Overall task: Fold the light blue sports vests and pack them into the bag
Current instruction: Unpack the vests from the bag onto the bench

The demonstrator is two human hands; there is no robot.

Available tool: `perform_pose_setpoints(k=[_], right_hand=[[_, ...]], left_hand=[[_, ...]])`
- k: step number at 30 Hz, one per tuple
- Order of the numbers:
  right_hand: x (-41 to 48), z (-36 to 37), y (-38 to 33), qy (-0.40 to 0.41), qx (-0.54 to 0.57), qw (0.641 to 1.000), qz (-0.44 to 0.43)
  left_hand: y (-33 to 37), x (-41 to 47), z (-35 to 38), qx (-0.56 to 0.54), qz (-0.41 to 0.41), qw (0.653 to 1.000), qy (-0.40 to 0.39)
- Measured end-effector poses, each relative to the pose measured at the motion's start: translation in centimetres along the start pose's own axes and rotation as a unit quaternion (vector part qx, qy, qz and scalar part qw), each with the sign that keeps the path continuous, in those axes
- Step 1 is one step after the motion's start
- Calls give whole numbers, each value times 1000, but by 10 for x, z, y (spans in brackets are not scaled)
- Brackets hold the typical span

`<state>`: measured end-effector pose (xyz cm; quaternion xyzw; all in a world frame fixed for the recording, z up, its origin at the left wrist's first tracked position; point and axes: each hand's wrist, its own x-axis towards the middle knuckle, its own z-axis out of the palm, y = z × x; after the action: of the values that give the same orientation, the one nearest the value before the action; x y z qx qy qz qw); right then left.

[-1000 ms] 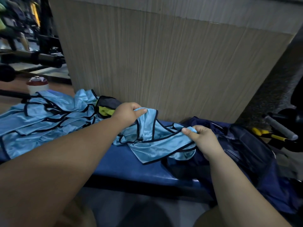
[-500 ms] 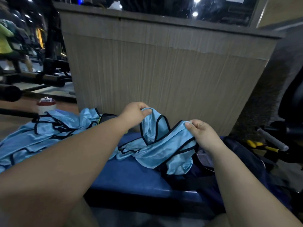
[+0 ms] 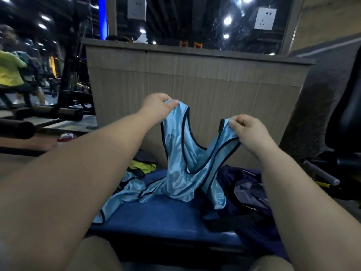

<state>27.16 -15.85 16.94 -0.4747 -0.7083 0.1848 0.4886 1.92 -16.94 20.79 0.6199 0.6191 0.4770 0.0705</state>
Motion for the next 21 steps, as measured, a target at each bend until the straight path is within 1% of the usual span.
perform_pose_setpoints(k=[3,5,9,11,15,17,19,21], right_hand=[[1,-6,-11,11,12,1000,-4],[1,-11,-18,12,39,999,4],[-2,-26,-39,45,118,992,17],[-4,-33,-50,59,153,986,25],[-7,-42,-66,96,178,979,27],[-8,-44,-72,111,216,970,21],[-9,-45,-75,113,245,963,24],[-9,-48,-76,109,241,964,15]], left_hand=[[11,-2,-15,-28,12,999,27],[20,-3,-27,-58,17,997,47],[37,-4,-54,-159,12,983,92],[46,-5,-66,-184,17,978,93],[65,-11,-81,-217,43,972,79],[72,-13,-86,-252,55,963,75],[75,-16,-90,-275,63,957,73],[75,-15,-94,-285,72,953,74]])
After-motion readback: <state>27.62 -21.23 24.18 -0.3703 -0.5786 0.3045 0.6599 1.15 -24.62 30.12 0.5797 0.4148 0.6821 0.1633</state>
